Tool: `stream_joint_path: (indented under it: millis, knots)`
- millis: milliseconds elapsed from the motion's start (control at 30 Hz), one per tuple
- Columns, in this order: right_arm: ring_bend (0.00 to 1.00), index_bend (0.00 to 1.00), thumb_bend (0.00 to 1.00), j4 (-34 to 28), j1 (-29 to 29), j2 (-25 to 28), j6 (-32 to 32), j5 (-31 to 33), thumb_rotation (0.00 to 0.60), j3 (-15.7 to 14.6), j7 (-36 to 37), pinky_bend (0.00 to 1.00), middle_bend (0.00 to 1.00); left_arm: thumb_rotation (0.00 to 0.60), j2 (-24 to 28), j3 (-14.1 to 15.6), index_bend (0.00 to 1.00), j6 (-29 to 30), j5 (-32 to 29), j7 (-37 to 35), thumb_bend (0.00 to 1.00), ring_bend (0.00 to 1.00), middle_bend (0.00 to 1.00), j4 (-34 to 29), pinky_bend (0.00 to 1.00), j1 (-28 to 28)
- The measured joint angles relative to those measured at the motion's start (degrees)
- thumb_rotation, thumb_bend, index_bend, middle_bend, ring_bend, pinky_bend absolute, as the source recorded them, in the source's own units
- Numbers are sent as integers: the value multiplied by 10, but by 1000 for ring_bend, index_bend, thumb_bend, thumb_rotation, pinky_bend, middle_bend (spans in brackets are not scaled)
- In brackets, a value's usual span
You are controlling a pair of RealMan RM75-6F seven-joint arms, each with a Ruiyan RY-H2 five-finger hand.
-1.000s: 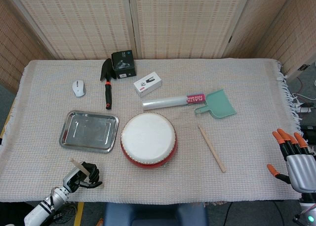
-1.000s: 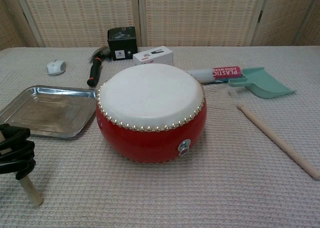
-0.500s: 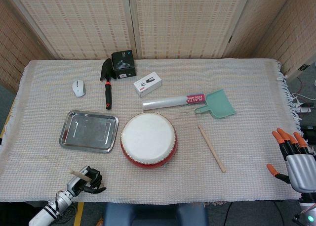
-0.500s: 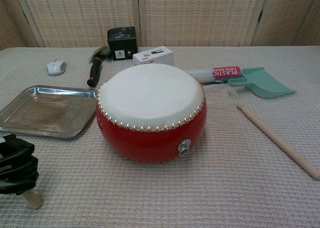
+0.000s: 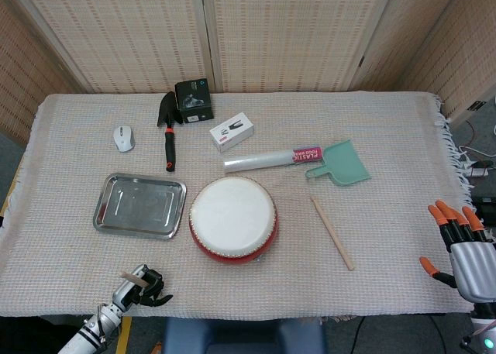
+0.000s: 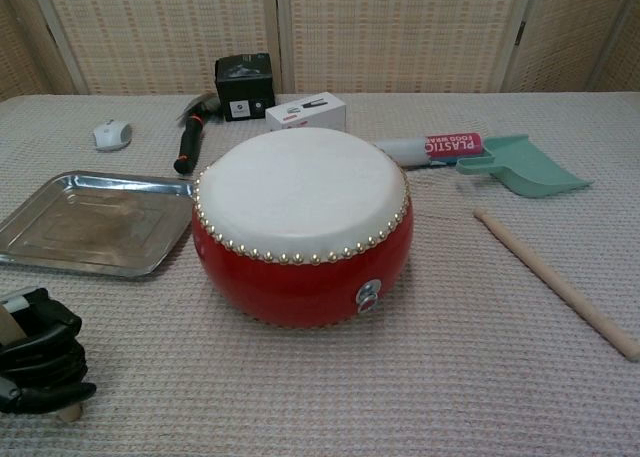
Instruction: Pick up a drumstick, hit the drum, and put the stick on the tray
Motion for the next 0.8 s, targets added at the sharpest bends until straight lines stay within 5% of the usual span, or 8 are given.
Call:
stream_joint_path:
  millis: [400, 800]
  knots:
    - [0, 1, 211, 1, 1, -1, -2, 0, 600, 1, 1, 0, 21, 600, -9, -1, 1000, 10, 11, -4, 544, 1000, 1000, 11, 951, 8]
    - [0, 1, 211, 0, 0, 0, 0, -1, 600, 1, 0, 0, 21, 600, -12, -4, 1000, 38, 27, 14, 649, 1000, 1000, 18, 1000, 13]
